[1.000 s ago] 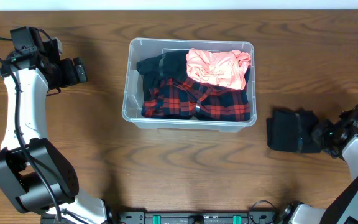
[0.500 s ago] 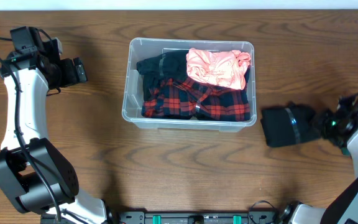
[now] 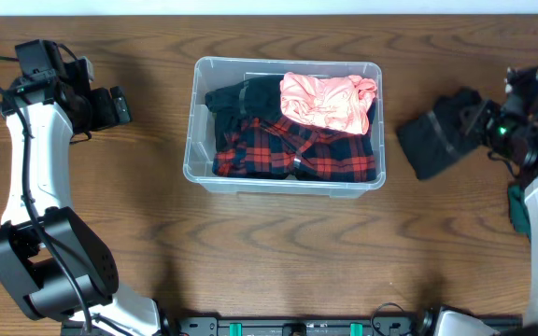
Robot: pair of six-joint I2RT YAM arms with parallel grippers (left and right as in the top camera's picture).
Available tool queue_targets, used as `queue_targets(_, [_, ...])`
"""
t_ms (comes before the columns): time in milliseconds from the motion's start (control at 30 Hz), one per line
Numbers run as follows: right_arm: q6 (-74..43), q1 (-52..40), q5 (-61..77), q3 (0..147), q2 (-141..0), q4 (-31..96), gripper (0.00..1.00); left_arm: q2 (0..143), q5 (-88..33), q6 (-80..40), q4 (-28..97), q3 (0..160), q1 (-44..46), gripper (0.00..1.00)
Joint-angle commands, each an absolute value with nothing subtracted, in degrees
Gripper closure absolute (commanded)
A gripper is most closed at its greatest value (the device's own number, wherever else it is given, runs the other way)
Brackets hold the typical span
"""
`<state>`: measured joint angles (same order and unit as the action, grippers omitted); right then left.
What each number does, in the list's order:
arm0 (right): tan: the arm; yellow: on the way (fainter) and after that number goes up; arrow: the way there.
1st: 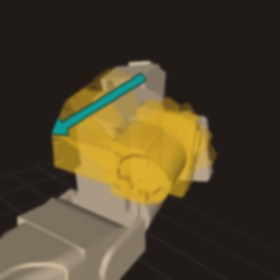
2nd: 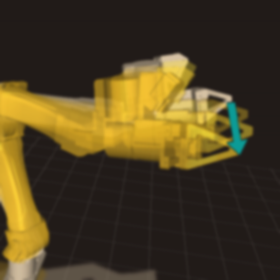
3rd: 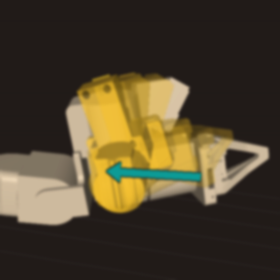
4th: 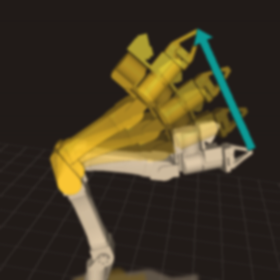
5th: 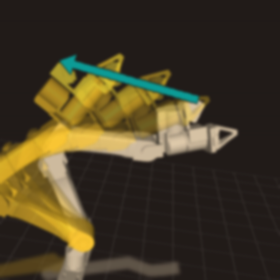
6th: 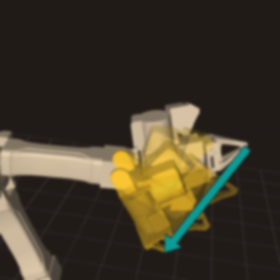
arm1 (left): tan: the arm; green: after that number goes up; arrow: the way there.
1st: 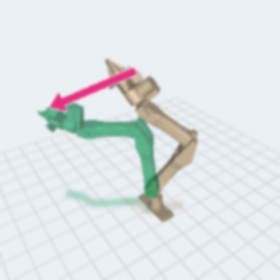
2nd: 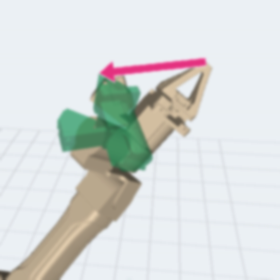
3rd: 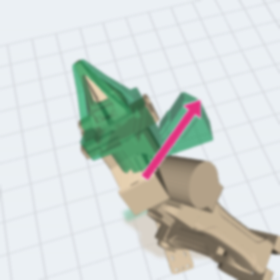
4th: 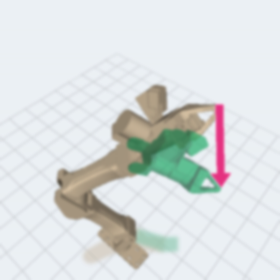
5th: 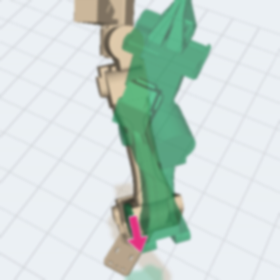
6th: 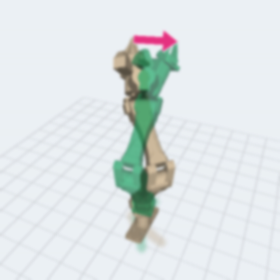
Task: Pack container
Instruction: 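Carry the black garment with the right gripper over the bin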
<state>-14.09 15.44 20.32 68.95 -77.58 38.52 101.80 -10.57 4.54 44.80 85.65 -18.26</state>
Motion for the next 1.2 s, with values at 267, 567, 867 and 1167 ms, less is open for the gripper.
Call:
queue_targets(267, [-21.5,4.9,21.0,82.0,-68.8,38.3,0.99,102.2,-10.9,4.9,44.9,85.7,-18.3,0.02])
queue_targets(567, [-24.4,-11.4,17.7,82.0,-72.7,33.3,0.99,102.2,-10.9,4.9,44.9,85.7,-18.3,0.02])
queue_targets(867, [-29.3,-26.9,10.9,82.0,-84.4,22.8,0.99,102.2,-10.9,4.9,44.9,85.7,-18.3,0.02])
queue_targets(1167, [-48.2,-37.1,-5.9,82.0,-91.1,17.4,0.99,102.2,-10.9,4.9,44.9,85.7,-18.3,0.02])
